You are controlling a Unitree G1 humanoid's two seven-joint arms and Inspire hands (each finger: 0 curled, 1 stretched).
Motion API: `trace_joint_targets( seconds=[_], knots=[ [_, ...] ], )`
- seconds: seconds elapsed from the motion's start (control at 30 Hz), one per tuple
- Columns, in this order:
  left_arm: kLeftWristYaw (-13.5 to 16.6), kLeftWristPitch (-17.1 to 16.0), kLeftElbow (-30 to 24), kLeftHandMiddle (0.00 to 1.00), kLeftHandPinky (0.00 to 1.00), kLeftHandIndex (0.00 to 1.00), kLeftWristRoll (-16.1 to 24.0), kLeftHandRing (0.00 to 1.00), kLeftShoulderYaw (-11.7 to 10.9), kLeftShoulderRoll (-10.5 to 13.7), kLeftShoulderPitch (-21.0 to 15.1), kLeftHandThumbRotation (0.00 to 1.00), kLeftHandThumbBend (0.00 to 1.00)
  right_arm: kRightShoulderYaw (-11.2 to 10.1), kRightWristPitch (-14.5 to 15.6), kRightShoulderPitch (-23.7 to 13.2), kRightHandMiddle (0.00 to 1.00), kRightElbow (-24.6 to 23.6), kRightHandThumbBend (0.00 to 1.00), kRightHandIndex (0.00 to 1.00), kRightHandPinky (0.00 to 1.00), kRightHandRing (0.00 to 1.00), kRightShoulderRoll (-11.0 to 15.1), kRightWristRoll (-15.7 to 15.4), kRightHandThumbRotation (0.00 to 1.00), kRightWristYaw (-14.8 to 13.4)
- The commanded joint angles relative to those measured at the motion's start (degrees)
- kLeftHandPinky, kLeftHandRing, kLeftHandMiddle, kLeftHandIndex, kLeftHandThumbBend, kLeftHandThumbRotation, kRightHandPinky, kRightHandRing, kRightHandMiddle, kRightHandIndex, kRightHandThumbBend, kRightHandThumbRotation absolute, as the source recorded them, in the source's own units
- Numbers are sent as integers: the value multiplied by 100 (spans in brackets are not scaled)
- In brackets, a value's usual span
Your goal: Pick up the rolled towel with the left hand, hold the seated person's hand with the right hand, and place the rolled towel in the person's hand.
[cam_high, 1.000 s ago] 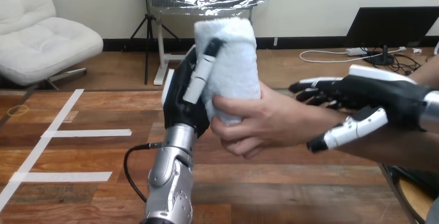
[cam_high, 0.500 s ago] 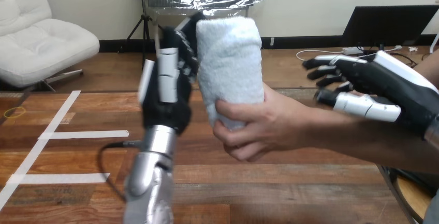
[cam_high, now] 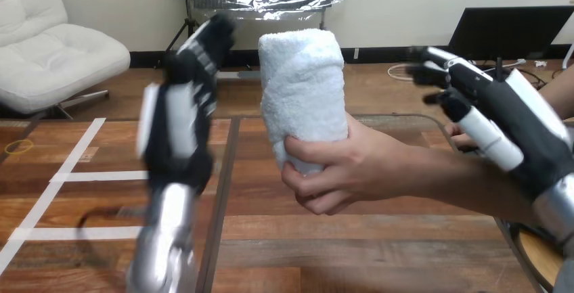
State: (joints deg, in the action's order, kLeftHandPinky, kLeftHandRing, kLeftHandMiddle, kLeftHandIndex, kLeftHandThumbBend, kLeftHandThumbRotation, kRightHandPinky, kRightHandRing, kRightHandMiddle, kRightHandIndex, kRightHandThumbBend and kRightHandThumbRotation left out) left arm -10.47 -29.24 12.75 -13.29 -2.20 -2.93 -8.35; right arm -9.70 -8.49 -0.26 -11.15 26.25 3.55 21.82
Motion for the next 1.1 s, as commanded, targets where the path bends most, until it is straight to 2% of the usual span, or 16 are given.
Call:
trace_joint_targets(
  seconds=[0.0, 0.33, 0.67, 0.87, 1.07],
  knots=[
    [25, -168, -648, 88, 98, 84, 107, 92, 197, -198, 550, 100, 89, -50, -424, 33, 92, -677, 88, 92, 90, 94, -348, 277, 100, -206],
    [-85, -285, -1201, 91, 100, 88, -73, 94, 235, -76, 1218, 98, 88, 37, -841, 538, 93, -1206, 84, 94, 95, 95, -743, 349, 100, -305],
    [-495, -240, -1836, 91, 99, 87, -594, 94, 328, 71, 1887, 94, 86, 249, -1260, 1316, 89, -1701, 89, 90, 95, 91, -1276, 331, 100, -551],
    [-718, -200, -2124, 89, 91, 85, -827, 91, 385, 108, 2210, 90, 84, 470, -1472, 1763, 88, -1916, 93, 90, 95, 91, -1462, 536, 100, -530],
    [-889, -225, -2276, 88, 81, 84, -931, 89, 390, 144, 2435, 86, 82, 733, -1825, 2179, 89, -2009, 87, 92, 96, 92, -1616, 704, 100, -454]
  ],
)
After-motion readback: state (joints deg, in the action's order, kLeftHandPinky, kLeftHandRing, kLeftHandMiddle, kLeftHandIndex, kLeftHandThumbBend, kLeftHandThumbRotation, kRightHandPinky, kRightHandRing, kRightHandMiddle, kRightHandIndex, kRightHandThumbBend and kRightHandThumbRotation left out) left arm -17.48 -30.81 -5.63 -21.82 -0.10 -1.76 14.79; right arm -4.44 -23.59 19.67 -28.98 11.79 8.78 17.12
